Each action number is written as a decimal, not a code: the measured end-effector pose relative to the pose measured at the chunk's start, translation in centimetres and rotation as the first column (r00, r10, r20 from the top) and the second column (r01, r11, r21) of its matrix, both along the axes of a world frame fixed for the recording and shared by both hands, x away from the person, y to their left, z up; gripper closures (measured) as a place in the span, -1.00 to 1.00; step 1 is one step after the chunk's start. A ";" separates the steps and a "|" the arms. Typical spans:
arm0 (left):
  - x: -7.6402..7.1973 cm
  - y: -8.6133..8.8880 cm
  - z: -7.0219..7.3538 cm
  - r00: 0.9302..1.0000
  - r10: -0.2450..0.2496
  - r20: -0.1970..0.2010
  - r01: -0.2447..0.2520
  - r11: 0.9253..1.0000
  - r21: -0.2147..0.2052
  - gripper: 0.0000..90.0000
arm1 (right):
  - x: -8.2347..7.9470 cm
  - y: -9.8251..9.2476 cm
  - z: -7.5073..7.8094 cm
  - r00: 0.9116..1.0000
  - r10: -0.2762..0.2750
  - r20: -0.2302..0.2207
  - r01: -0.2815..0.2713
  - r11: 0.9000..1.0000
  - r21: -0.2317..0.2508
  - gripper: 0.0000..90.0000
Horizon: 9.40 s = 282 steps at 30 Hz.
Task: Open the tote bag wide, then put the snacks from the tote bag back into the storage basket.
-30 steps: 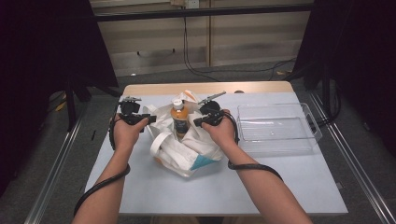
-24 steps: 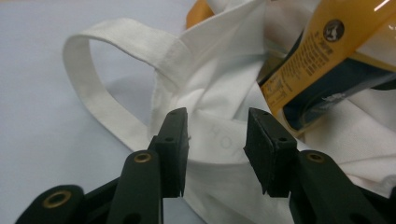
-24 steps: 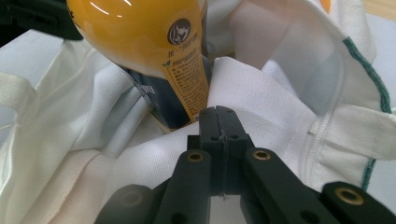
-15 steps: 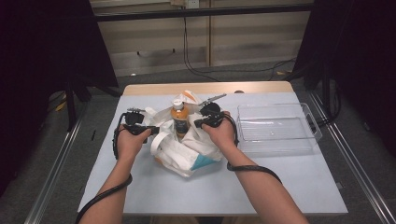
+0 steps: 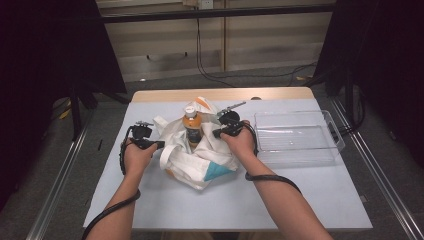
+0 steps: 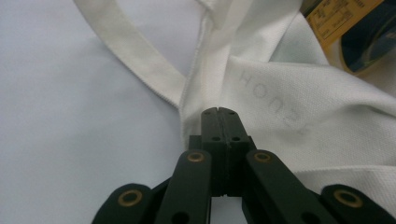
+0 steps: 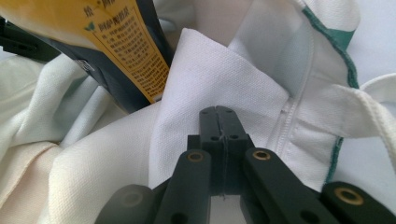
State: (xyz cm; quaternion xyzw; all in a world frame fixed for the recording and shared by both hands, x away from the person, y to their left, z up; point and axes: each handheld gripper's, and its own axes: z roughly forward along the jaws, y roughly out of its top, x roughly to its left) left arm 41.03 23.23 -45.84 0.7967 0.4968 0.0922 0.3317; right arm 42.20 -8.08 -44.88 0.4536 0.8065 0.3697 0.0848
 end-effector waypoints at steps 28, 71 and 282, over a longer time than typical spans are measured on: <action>-0.3 0.6 1.5 0.999 0.013 0.050 -0.011 0.999 -0.040 0.85 | -1.0 -0.4 -0.4 0.999 -0.039 0.020 0.038 0.999 0.023 1.00; -3.1 -1.9 2.1 0.997 -0.042 0.067 0.050 0.992 -0.119 0.86 | -4.3 0.6 0.8 1.000 0.019 0.020 -0.019 1.000 0.015 1.00; -4.8 1.7 3.7 0.993 0.034 0.113 -0.016 0.988 -0.153 -0.67 | -0.8 1.1 11.4 0.988 0.156 0.005 -0.157 0.988 0.018 -0.17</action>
